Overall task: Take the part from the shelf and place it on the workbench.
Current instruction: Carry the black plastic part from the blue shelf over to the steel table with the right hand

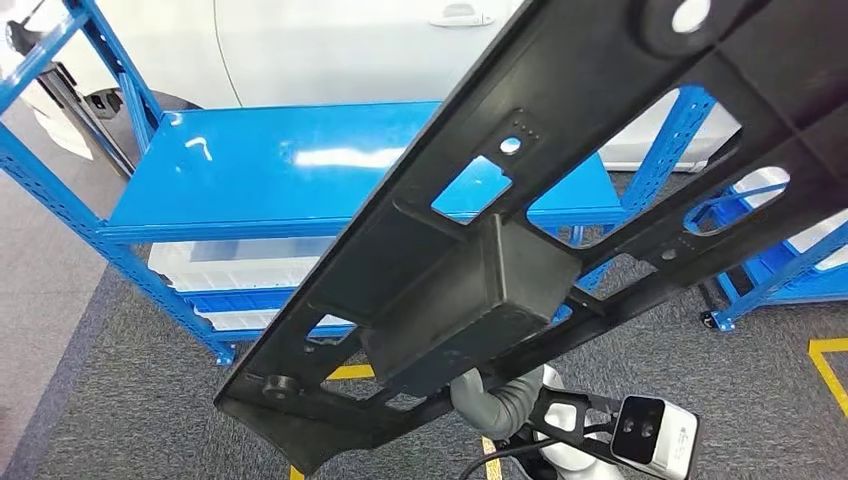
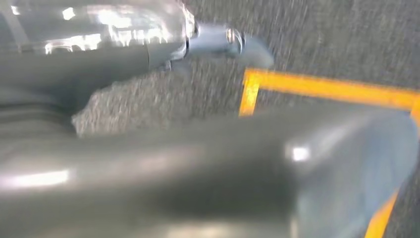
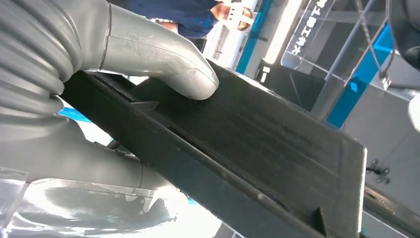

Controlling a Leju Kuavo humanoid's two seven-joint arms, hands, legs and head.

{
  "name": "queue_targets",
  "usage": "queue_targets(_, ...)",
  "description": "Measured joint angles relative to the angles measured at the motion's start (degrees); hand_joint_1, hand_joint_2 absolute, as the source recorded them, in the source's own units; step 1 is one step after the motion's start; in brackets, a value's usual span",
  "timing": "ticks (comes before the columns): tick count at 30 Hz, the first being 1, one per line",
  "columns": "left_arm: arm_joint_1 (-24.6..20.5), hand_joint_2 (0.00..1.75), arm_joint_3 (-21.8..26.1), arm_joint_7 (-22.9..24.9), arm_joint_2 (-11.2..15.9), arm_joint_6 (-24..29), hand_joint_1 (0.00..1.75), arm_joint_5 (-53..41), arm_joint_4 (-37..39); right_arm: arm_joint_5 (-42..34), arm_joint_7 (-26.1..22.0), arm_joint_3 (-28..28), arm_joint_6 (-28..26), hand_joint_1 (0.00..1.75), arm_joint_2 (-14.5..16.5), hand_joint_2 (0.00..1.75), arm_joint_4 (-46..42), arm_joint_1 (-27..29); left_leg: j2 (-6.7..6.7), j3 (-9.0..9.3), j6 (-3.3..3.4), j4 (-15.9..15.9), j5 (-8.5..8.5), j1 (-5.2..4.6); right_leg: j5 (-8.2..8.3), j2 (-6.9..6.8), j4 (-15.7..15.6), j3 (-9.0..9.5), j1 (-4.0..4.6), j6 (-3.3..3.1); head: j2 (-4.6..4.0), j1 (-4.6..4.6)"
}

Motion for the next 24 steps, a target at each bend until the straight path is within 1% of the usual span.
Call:
queue_targets(1,0.09,0.00,0.05,0.02,0.01,-0.02,0.00,-0.14,0.01,0.09,0.01,-0.15,0.09,1.75,-0.01,1.75,-0.04,0.09,-0.03,-0.68,-0.27,1.62,-2.08,0.09,0.68,-0.08,-0.09,-0.72,-0.07,-0.44,0.00,0.00)
queue_targets(2,0.13,0.00,0.07,0.04,0.01,-0.03,0.00,-0.26,0.02,0.18,0.02,-0.28,0.18,1.75,-0.01,1.75,-0.10,0.18,-0.03,-1.56,-0.48,4.36,-5.04,0.17,1.32,-0.14,-0.11,-1.52,-0.10,-0.74,0.00,0.00)
queue_targets(3,0.15,0.00,0.08,0.07,0.00,-0.04,0.00,-0.37,0.02,0.29,0.02,-0.42,0.25,1.75,-0.01,1.75,-0.15,0.31,-0.02,-2.53,-0.66,7.98,-7.91,0.19,1.92,-0.12,-0.10,-2.33,-0.04,-0.91,-0.01,0.01)
queue_targets(4,0.15,0.00,0.09,0.08,0.00,-0.04,0.00,-0.41,0.02,0.39,0.03,-0.57,0.32,1.75,-0.01,1.75,-0.20,0.45,-0.02,-3.34,-0.80,11.85,-9.68,0.20,2.54,-0.15,-0.07,-3.13,0.05,-0.97,0.00,0.00)
queue_targets(5,0.15,0.00,0.10,0.09,0.01,-0.03,0.00,-0.44,0.02,0.54,0.03,-0.73,0.38,1.75,-0.01,1.75,-0.21,0.57,-0.02,-3.65,-0.86,14.83,-9.95,0.20,3.14,-0.19,-0.03,-3.89,0.14,-0.97,-0.01,0.00)
queue_targets(6,0.15,0.00,0.13,0.11,0.01,-0.03,0.00,-0.48,0.02,0.72,0.03,-0.86,0.39,1.75,-0.01,1.75,-0.21,0.65,-0.03,-3.27,-0.82,16.35,-8.97,0.20,3.70,-0.22,0.01,-4.62,0.22,-0.94,-0.01,0.00)
queue_targets(7,0.15,0.00,0.14,0.16,0.01,-0.04,0.00,-0.59,0.02,0.88,0.03,-0.96,0.36,1.75,-0.01,1.75,-0.23,0.70,-0.03,-1.84,-0.65,15.70,-7.31,0.19,4.21,-0.24,0.04,-5.27,0.30,-0.87,-0.01,0.00)
queue_targets(8,0.14,0.00,0.15,0.20,0.01,-0.05,0.00,-0.71,0.02,1.03,0.03,-1.02,0.27,1.75,-0.01,1.75,-0.28,0.71,-0.04,0.62,-0.36,12.92,-5.86,0.15,4.65,-0.23,0.06,-5.79,0.37,-0.78,-0.01,0.00)
queue_targets(9,0.07,0.00,0.16,0.23,0.08,-0.06,0.00,-0.83,0.02,1.14,0.03,-1.05,0.14,1.75,-0.01,1.75,-0.38,0.71,-0.05,3.83,0.08,8.66,-5.48,0.01,5.02,-0.24,0.08,-6.15,0.49,-0.64,0.00,0.00)
queue_targets(10,-0.04,0.00,0.17,0.27,0.13,-0.08,0.00,-0.97,0.01,1.22,0.03,-1.08,0.02,1.75,-0.01,1.75,-0.51,0.69,-0.05,6.98,0.48,4.13,-5.87,-0.14,5.33,-0.26,0.11,-6.40,0.57,-0.43,0.00,0.00)
queue_targets(11,-0.17,0.00,0.17,0.31,0.19,-0.09,0.00,-1.10,0.01,1.30,0.03,-1.10,-0.09,1.75,-0.01,1.75,-0.69,0.67,-0.05,9.23,0.81,0.61,-6.64,-0.32,5.65,-0.32,0.14,-6.56,0.60,-0.13,-0.01,0.00)
queue_targets(12,-0.29,0.00,0.18,0.35,0.25,-0.10,0.00,-1.23,0.00,1.39,0.03,-1.12,-0.16,1.75,-0.01,1.75,-0.87,0.66,-0.04,10.44,1.06,-1.53,-7.40,-0.51,5.96,-0.40,0.16,-6.69,0.58,0.22,-0.01,0.00)
queue_targets(13,-0.33,0.00,0.18,0.40,0.24,-0.10,0.00,-1.36,0.00,1.49,0.03,-1.13,-0.21,1.75,-0.02,1.75,-1.07,0.65,-0.04,10.67,1.24,-2.38,-7.55,-0.57,6.27,-0.47,0.15,-6.79,0.51,0.59,-0.01,0.00)
queue_targets(14,-0.31,0.00,0.18,0.47,0.24,-0.12,0.00,-1.47,0.00,1.62,0.03,-1.14,-0.28,1.75,-0.03,1.75,-1.26,0.67,0.02,10.57,1.48,-2.66,-7.29,-0.49,6.39,-0.50,0.27,-6.92,0.44,0.95,-0.01,0.00)
queue_targets(15,-0.26,0.00,0.19,0.52,0.23,-0.15,0.00,-1.54,0.00,1.74,0.02,-1.14,-0.34,1.75,-0.07,1.75,-1.47,0.67,0.11,10.44,1.80,-2.88,-6.90,-0.37,5.87,-0.45,0.90,-7.27,0.41,1.28,0.00,0.00)
queue_targets(16,-0.24,0.00,0.19,0.57,0.22,-0.20,0.00,-1.62,0.00,1.86,0.01,-1.15,-0.44,1.75,-0.11,1.75,-1.69,0.68,0.21,10.25,2.15,-3.10,-6.47,-0.23,4.62,-0.38,2.50,-8.00,0.36,1.57,0.00,0.00)
queue_targets(17,-0.24,0.00,0.20,0.61,0.21,-0.28,0.00,-1.69,0.00,1.94,-0.01,-1.16,-0.57,1.75,-0.19,1.75,-1.86,0.72,0.34,9.97,2.42,-3.20,-6.08,-0.13,2.67,-0.30,5.39,-9.26,0.26,1.84,-0.01,0.00)
queue_targets(18,-0.26,0.00,0.20,0.62,0.21,-0.37,0.00,-1.77,0.00,1.98,-0.02,-1.16,-0.70,1.75,-0.31,1.75,-1.97,0.79,0.42,9.53,2.62,-3.18,-5.80,-0.18,0.40,-0.23,9.21,-10.88,0.15,2.11,0.00,0.00)
queue_targets(19,-0.27,0.00,0.21,0.62,0.21,-0.43,0.00,-1.84,0.00,2.01,-0.02,-1.16,-0.84,1.75,-0.46,1.75,-2.02,0.91,0.55,9.13,2.71,-3.11,-5.56,-0.22,-1.44,-0.21,13.08,-12.42,0.03,2.33,-0.01,0.00)
queue_targets(20,-0.24,0.00,0.21,0.63,0.21,-0.47,0.00,-1.92,0.00,2.02,-0.01,-1.16,-0.96,1.75,-0.65,1.75,-2.02,1.04,0.70,8.79,2.73,-3.04,-5.39,-0.25,-2.43,-0.22,15.84,-13.40,-0.07,2.51,-0.01,0.00)
queue_targets(21,-0.19,0.00,0.22,0.66,0.20,-0.49,0.00,-2.00,0.00,2.02,-0.01,-1.16,-1.03,1.75,-0.83,1.75,-2.02,1.15,0.91,8.52,2.70,-2.90,-5.27,-0.26,-2.28,-0.24,16.51,-13.33,-0.17,2.64,-0.01,0.00)
queue_targets(22,-0.16,0.00,0.22,0.68,0.18,-0.49,0.00,-2.07,0.00,2.02,0.00,-1.15,-1.07,1.75,-0.97,1.75,-2.03,1.23,1.17,8.33,2.65,-2.72,-5.22,-0.25,-1.10,-0.32,14.76,-12.08,-0.27,2.70,-0.01,0.00)
queue_targets(23,-0.15,0.00,0.22,0.69,0.15,-0.49,0.00,-2.12,0.00,2.02,0.01,-1.15,-1.09,1.75,-1.07,1.75,-2.04,1.27,1.44,8.21,2.54,-2.48,-5.25,-0.24,0.69,-0.65,11.16,-9.90,-0.36,2.69,-0.01,0.00)
queue_targets(24,-0.15,0.00,0.22,0.70,0.12,-0.49,0.00,-2.16,0.00,2.02,0.00,-1.14,-1.09,1.75,-1.12,1.75,-2.05,1.26,1.73,8.12,2.37,-2.23,-5.34,-0.29,2.09,-1.47,7.00,-7.53,-0.34,2.57,-0.01,0.01)
